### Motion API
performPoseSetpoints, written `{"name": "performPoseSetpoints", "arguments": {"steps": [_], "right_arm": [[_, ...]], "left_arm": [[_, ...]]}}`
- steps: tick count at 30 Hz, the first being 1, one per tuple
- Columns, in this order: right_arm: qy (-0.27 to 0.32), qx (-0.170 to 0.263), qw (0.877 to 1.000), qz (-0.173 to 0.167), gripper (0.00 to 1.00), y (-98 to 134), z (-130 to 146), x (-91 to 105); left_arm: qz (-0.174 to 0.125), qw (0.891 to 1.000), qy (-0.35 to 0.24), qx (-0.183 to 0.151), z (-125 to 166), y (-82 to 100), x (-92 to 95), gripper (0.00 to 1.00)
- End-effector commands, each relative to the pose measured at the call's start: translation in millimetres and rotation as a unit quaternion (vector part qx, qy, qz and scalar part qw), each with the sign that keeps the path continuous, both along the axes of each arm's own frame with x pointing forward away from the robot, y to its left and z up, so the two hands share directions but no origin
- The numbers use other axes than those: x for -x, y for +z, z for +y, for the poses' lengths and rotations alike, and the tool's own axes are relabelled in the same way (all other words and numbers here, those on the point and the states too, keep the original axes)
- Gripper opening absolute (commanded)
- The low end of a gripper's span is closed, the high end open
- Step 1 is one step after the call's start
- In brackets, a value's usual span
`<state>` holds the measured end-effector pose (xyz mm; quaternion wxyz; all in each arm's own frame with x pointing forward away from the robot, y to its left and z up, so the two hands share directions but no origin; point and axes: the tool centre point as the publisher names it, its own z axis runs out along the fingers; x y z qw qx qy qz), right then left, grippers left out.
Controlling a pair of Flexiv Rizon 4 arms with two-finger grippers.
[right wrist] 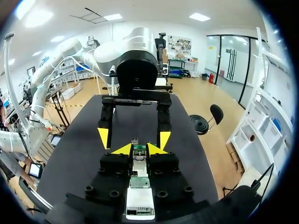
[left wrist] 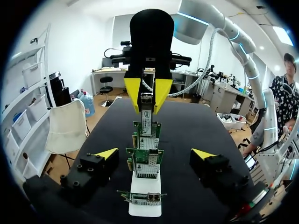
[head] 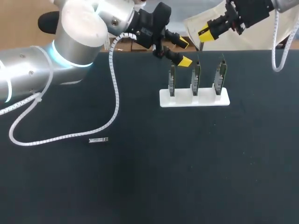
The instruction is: Pick up the optical module with the left hand, and insert it into the network port with the right hand.
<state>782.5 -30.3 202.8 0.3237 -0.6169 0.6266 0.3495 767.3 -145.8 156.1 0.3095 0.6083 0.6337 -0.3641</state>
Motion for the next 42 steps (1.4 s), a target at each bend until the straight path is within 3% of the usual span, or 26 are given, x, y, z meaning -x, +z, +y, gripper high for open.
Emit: {"name": "performPoseSetpoints", "arguments": {"steps": [1,25,42], "right_arm": [[0.001,0.001,1.000,0.000,0.00,0.4,0.8,-1.2],[0.007,0.005,1.000,-0.001,0.00,1.1,0.4,1.2],[0.007,0.016,1.000,-0.003,0.00,-14.7,0.9,7.4]], "left_arm": [[0.001,1.000,0.000,-0.003,-2.9,-0.8,3.3,1.00],[0.002,1.000,0.003,-0.008,-5.0,-3.5,9.1,1.00],[-0.001,1.000,0.002,-0.003,-5.0,-3.5,9.0,1.00]]}}
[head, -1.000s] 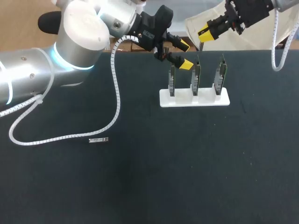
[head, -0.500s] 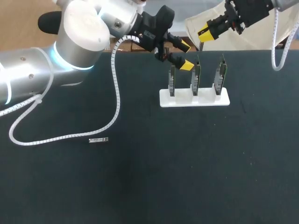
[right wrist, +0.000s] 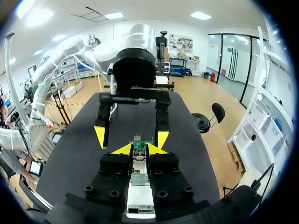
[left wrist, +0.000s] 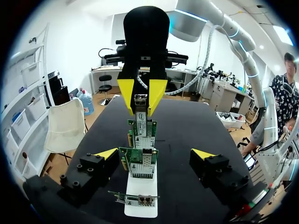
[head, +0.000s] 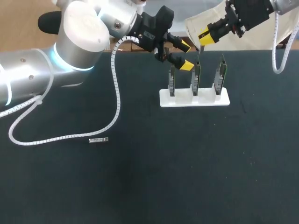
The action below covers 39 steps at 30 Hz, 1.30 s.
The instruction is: Pick up the optical module with the left hand, and insert it into the network port with the right hand.
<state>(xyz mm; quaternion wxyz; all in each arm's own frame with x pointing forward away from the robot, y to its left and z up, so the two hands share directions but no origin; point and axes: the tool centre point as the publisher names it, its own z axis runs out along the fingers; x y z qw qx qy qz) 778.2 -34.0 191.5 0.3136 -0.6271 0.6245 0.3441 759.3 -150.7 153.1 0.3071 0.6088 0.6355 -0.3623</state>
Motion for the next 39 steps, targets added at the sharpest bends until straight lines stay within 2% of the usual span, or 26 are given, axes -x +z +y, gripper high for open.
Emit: {"name": "performPoseSetpoints", "arguments": {"steps": [1,18,39], "right_arm": [[-0.004,0.002,1.000,0.001,0.00,-4.1,4.8,3.8],[-0.003,0.009,1.000,0.008,0.00,-12.0,8.1,9.4],[0.018,0.010,1.000,0.022,0.00,-19.2,7.7,4.8]], "left_arm": [[-0.001,1.000,0.001,0.000,-0.2,-0.6,1.0,1.00],[-0.001,1.000,0.001,0.000,-0.2,-0.6,1.0,1.00],[-0.001,1.000,0.001,0.000,-0.2,-0.6,1.0,1.00]]}}
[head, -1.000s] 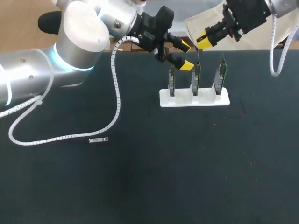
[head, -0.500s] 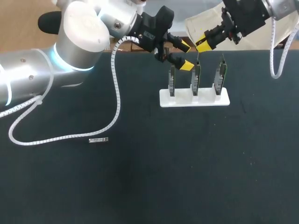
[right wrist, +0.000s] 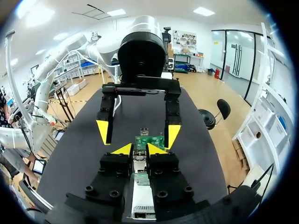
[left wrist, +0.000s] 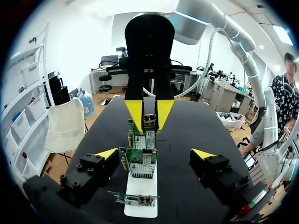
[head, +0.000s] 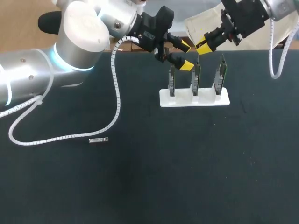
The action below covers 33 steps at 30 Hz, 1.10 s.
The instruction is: Pick up the optical module with the left hand, and insert it into the network port with the right hand.
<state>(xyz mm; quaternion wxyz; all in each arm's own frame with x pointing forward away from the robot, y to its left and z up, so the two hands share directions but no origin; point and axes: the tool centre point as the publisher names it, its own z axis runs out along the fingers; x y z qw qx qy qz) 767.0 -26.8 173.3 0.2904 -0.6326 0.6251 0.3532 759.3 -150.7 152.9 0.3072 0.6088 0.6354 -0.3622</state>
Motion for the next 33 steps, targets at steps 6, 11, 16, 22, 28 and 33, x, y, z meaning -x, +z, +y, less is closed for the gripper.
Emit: {"name": "performPoseSetpoints", "arguments": {"steps": [6,11,16,22,28,33], "right_arm": [[0.008,0.001,1.000,0.005,0.00,-3.8,3.3,-2.8],[0.003,0.000,1.000,0.006,0.00,-4.8,4.2,-1.3],[-0.003,0.000,1.000,0.002,0.00,-4.8,4.4,-1.1],[-0.005,0.001,1.000,-0.008,0.00,-4.9,3.9,0.3],[-0.001,-0.001,1.000,-0.014,0.00,-5.6,1.7,2.1],[0.000,-0.006,1.000,-0.025,0.00,-2.4,1.0,2.0]], "left_arm": [[-0.001,1.000,0.001,0.000,-0.1,-0.4,1.0,1.00],[-0.001,1.000,0.001,0.000,-0.1,-0.4,1.0,1.00],[-0.001,1.000,0.001,0.000,-0.1,-0.4,1.0,1.00],[-0.001,1.000,0.001,0.000,-0.1,-0.4,1.0,1.00],[-0.001,1.000,0.001,0.000,-0.1,-0.4,1.0,1.00],[-0.001,1.000,0.001,0.000,-0.1,-0.4,1.0,1.00]]}}
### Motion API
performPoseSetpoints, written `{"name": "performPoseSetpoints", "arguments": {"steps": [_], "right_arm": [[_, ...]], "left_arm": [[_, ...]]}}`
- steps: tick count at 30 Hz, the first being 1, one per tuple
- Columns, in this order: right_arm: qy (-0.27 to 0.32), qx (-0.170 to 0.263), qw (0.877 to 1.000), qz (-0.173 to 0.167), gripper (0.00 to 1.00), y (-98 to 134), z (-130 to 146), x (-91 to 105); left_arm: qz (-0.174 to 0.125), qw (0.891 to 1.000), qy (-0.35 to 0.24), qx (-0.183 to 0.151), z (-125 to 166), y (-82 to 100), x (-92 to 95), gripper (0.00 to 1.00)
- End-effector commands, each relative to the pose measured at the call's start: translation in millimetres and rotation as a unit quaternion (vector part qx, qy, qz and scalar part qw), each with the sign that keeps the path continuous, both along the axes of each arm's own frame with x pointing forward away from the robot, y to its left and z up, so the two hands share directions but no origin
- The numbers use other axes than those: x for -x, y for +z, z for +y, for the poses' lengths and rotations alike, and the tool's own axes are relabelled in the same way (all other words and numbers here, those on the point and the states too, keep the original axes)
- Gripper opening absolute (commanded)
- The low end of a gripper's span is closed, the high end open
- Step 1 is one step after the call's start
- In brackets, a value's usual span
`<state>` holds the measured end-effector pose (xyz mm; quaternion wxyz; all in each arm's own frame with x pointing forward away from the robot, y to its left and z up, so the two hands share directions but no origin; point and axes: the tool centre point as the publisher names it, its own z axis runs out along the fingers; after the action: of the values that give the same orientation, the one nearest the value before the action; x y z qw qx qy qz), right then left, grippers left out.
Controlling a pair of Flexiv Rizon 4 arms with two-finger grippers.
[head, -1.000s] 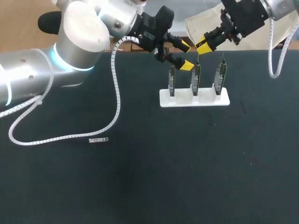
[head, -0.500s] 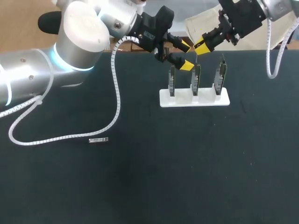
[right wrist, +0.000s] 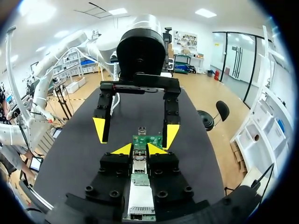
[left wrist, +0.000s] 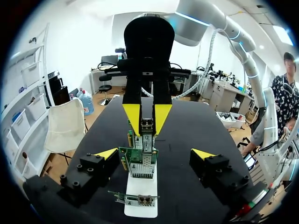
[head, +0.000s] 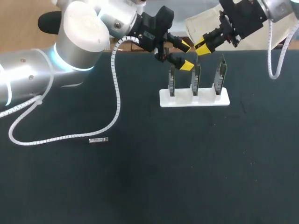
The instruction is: Pick up the optical module with the left hand, and insert it into the network port with the right hand.
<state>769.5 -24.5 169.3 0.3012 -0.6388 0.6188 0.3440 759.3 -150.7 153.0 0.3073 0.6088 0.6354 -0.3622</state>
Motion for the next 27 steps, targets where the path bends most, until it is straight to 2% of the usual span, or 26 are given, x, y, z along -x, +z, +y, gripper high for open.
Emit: {"name": "performPoseSetpoints", "arguments": {"steps": [1,27], "right_arm": [[0.001,-0.005,1.000,-0.010,0.00,2.7,-1.4,4.9],[0.012,0.001,1.000,-0.024,0.00,-0.4,0.7,4.6]], "left_arm": [[-0.001,1.000,0.001,0.000,-0.1,-0.4,1.0,1.00],[-0.001,1.000,0.001,0.000,-0.1,-0.4,1.0,1.00]]}}
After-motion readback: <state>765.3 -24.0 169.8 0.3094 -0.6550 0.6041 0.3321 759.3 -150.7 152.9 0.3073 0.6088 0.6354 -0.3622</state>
